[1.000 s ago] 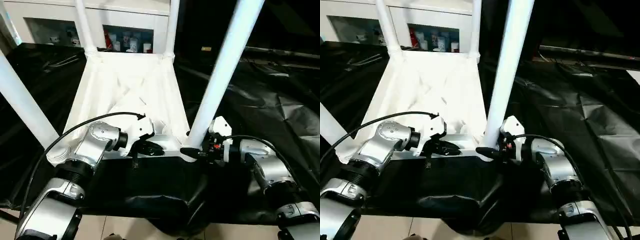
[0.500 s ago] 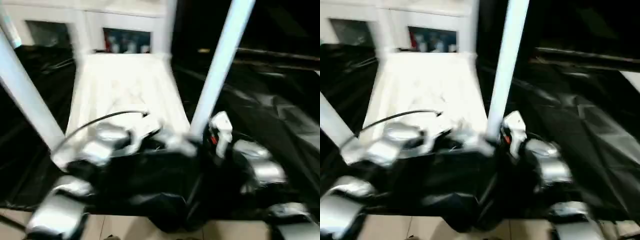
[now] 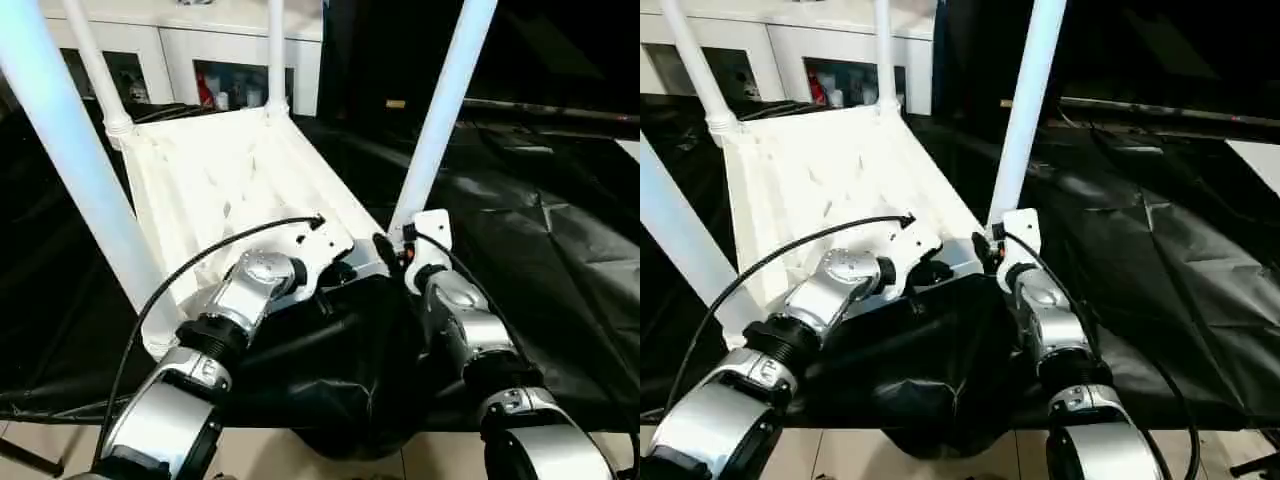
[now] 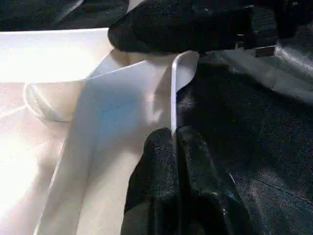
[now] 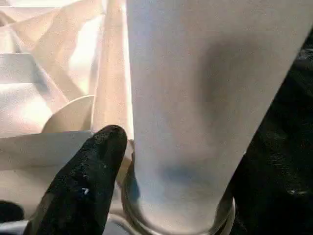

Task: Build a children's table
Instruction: Rotate leg to tighten

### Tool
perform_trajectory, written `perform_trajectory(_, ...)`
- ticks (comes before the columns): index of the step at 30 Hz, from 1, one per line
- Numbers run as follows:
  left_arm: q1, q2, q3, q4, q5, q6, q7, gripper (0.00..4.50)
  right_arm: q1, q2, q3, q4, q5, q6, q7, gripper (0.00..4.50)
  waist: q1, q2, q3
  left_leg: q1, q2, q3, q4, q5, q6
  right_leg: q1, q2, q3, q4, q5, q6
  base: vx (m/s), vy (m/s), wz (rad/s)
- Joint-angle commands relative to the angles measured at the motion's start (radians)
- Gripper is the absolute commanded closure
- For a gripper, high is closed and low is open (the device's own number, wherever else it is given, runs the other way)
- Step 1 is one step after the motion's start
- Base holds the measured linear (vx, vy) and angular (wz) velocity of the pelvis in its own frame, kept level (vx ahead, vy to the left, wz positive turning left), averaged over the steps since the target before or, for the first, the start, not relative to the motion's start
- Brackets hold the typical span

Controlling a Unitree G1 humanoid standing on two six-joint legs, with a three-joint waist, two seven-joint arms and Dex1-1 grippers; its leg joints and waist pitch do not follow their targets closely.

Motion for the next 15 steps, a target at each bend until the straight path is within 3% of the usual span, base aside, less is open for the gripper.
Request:
perform_trajectory(1,0.021,-0.011,-0.026,0.006,-0.019,-0.026,-0.051,4.50,0.012,0.016,0.094,-0.015,0.011,-0.009,0.173,1.01,0.000,-0.006,-0.038,0.000,0.027,-0.020,-0.074,-0.343,0.033,0.028,-0.051,0.035,-0.088,-0.438,-0.118,0.000,0.000,0.00)
perform_trajectory(5,0.039,0.068,-0.029,-0.017,-0.042,-0.084,-0.187,4.50,0.063,-0.096,0.138,-0.102,0.031,-0.033,0.442,1.01,0.008,-0.008,-0.038,-0.003,0.029,-0.018,-0.070,-0.317,0.065,0.034,-0.053,0.037,-0.084,-0.406,-0.135,0.000,0.000,0.00)
perform_trajectory(8,0.058,0.121,-0.034,-0.051,-0.070,-0.101,-0.313,4.50,0.099,-0.175,0.161,-0.166,0.052,-0.056,0.598,1.01,0.011,-0.005,-0.044,-0.005,0.033,-0.016,-0.069,-0.257,0.070,0.038,-0.053,0.039,-0.070,-0.311,-0.170,0.000,0.000,0.00)
perform_trajectory(10,0.064,0.148,-0.035,-0.063,-0.083,-0.103,-0.371,4.50,0.113,-0.209,0.157,-0.202,0.083,-0.045,0.677,1.01,0.013,-0.004,-0.044,-0.003,0.035,-0.013,-0.067,-0.233,0.088,0.039,-0.050,0.039,-0.063,-0.231,-0.201,0.000,0.000,0.00)
perform_trajectory(11,0.065,0.160,-0.034,-0.067,-0.087,-0.101,-0.393,4.50,0.117,-0.224,0.155,-0.214,0.093,-0.046,0.709,1.01,0.012,-0.004,-0.044,-0.006,0.035,-0.013,-0.066,-0.230,0.094,0.041,-0.050,0.039,-0.058,-0.212,-0.216,0.000,0.000,0.00)
perform_trajectory(15,0.067,0.190,-0.036,-0.072,-0.101,-0.102,-0.453,4.50,0.120,-0.258,0.143,-0.237,0.126,-0.019,0.794,1.01,0.013,0.000,-0.045,0.002,0.037,-0.010,-0.065,-0.225,0.093,0.038,-0.048,0.039,-0.053,-0.174,-0.249,0.000,0.000,0.00)
